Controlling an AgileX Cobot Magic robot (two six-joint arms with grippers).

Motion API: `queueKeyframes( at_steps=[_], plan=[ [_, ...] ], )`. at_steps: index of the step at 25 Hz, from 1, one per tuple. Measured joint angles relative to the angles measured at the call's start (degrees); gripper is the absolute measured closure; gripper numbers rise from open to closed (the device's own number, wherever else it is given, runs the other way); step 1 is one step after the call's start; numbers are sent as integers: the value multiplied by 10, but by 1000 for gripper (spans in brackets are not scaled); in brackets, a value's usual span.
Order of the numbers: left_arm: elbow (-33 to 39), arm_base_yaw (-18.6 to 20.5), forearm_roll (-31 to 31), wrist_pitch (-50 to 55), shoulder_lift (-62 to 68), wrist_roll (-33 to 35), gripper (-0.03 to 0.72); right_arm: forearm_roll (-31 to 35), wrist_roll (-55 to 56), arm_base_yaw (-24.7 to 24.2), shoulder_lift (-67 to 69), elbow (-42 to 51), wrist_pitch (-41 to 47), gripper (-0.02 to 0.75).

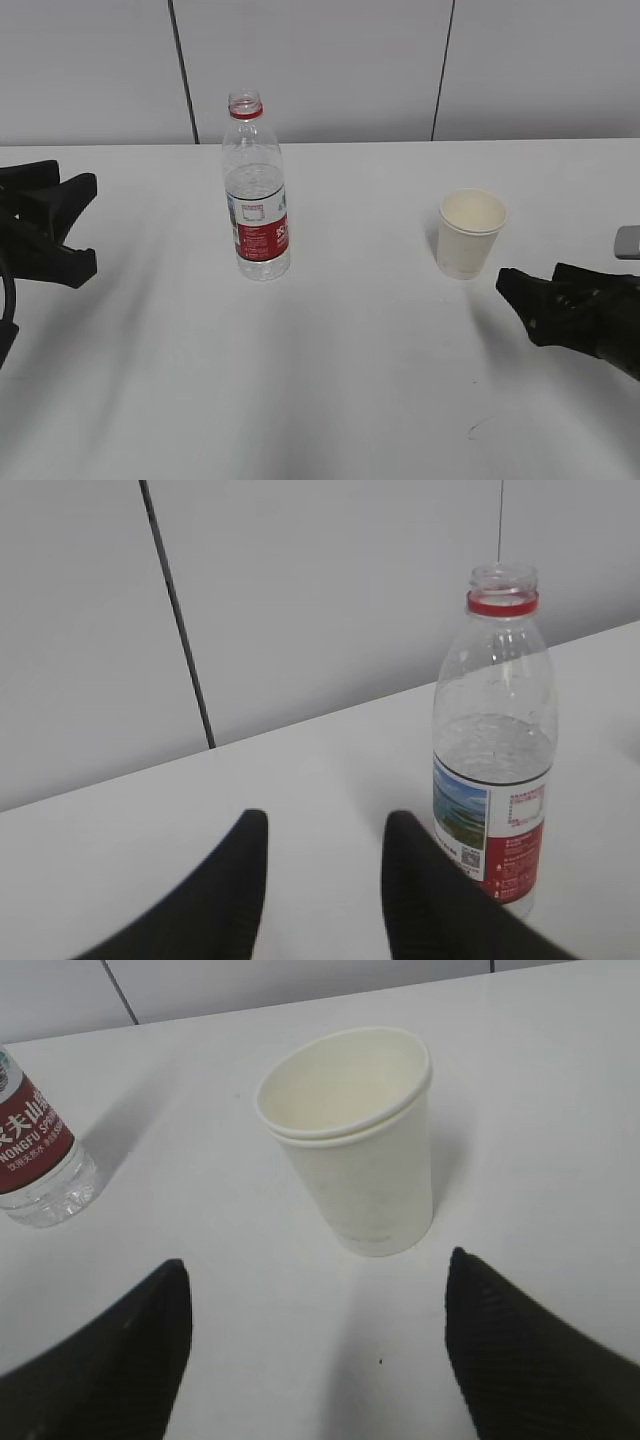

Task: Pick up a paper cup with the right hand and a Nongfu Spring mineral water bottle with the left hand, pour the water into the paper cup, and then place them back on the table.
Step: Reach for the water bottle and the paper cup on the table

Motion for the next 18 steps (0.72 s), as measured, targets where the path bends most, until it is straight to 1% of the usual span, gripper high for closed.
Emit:
queueKeyframes(
  at_steps=[9,15,18],
  plan=[
    [0,0,0,-18,0,0,449,-4,30,0,4,-3,-6,155],
    [0,0,0,-24,3,0,449,-73,25,0,5,-33,-7,98],
    [0,0,0,-26,19,0,449,-84,10,0,5,-51,-7,85]
  ],
)
